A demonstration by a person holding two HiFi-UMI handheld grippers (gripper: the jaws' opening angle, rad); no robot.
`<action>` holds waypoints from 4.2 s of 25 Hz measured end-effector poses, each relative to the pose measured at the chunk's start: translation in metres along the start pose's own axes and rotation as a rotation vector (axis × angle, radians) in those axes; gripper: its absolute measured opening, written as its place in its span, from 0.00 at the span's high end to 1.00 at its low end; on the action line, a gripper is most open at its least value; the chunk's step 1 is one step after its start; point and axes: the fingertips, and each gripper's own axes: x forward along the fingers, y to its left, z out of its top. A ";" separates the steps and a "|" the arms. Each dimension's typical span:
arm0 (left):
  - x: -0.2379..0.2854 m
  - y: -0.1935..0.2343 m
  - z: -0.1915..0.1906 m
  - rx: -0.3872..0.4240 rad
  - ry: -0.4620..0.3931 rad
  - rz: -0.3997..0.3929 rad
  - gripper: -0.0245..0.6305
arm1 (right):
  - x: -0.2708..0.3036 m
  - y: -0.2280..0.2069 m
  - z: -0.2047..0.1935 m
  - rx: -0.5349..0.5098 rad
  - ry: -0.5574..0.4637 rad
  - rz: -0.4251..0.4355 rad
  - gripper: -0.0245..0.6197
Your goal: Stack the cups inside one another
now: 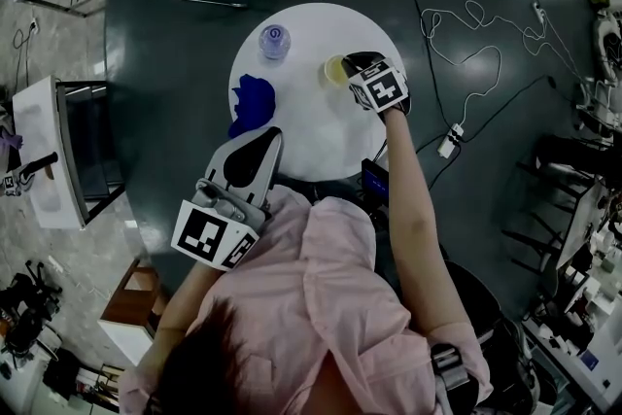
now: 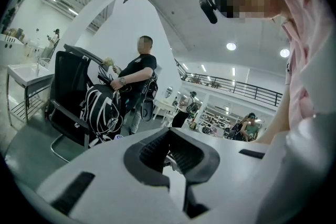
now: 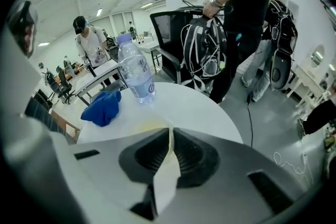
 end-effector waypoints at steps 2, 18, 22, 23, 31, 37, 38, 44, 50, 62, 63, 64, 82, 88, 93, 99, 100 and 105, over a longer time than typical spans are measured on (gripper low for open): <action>0.000 0.000 0.000 0.000 0.000 0.001 0.94 | 0.001 0.000 -0.001 0.002 0.000 -0.001 0.90; 0.000 0.000 -0.001 -0.001 0.001 -0.001 0.94 | 0.005 0.001 0.001 -0.032 -0.011 -0.037 0.90; -0.002 0.000 -0.001 -0.001 0.000 0.001 0.94 | 0.005 0.003 0.001 -0.034 -0.018 -0.047 0.90; -0.003 0.000 -0.001 -0.002 -0.001 0.002 0.94 | 0.005 0.003 0.001 -0.032 -0.022 -0.047 0.90; -0.003 -0.001 -0.001 -0.001 -0.005 0.003 0.94 | 0.004 0.003 0.002 -0.038 -0.036 -0.057 0.90; -0.001 -0.001 0.000 -0.002 -0.006 0.007 0.94 | 0.003 0.001 0.002 -0.040 -0.040 -0.058 0.90; 0.000 -0.001 0.000 -0.002 -0.006 0.007 0.94 | 0.004 0.000 0.002 -0.045 -0.041 -0.061 0.90; -0.001 -0.001 0.000 -0.005 -0.007 0.008 0.94 | 0.003 -0.001 0.000 -0.045 -0.034 -0.065 0.90; -0.003 0.000 0.000 -0.009 -0.007 0.005 0.94 | 0.003 0.001 0.002 -0.035 -0.040 -0.060 0.90; -0.006 0.000 0.002 -0.013 -0.011 0.006 0.94 | -0.001 0.004 0.002 -0.004 -0.061 -0.069 0.89; -0.006 -0.001 0.001 -0.012 -0.011 0.005 0.94 | -0.001 0.004 0.001 -0.006 -0.061 -0.070 0.89; -0.006 -0.001 0.001 -0.012 -0.010 0.005 0.94 | -0.001 0.004 0.001 -0.007 -0.061 -0.071 0.88; -0.009 -0.004 0.000 -0.005 -0.015 0.008 0.94 | -0.007 -0.004 -0.001 0.026 -0.082 -0.095 0.73; -0.009 -0.006 0.002 0.000 -0.016 0.006 0.94 | -0.014 -0.010 -0.001 0.120 -0.127 -0.084 0.69; -0.009 -0.005 0.000 -0.001 -0.015 0.006 0.94 | -0.021 -0.019 0.002 0.220 -0.187 -0.082 0.68; -0.009 -0.006 0.000 -0.001 -0.016 0.005 0.94 | -0.022 -0.022 0.000 0.225 -0.187 -0.089 0.68; -0.009 -0.006 0.000 -0.001 -0.016 0.006 0.94 | -0.022 -0.021 0.000 0.224 -0.186 -0.089 0.68; -0.010 -0.005 0.000 0.002 -0.015 0.005 0.94 | -0.023 -0.020 0.004 0.226 -0.199 -0.094 0.68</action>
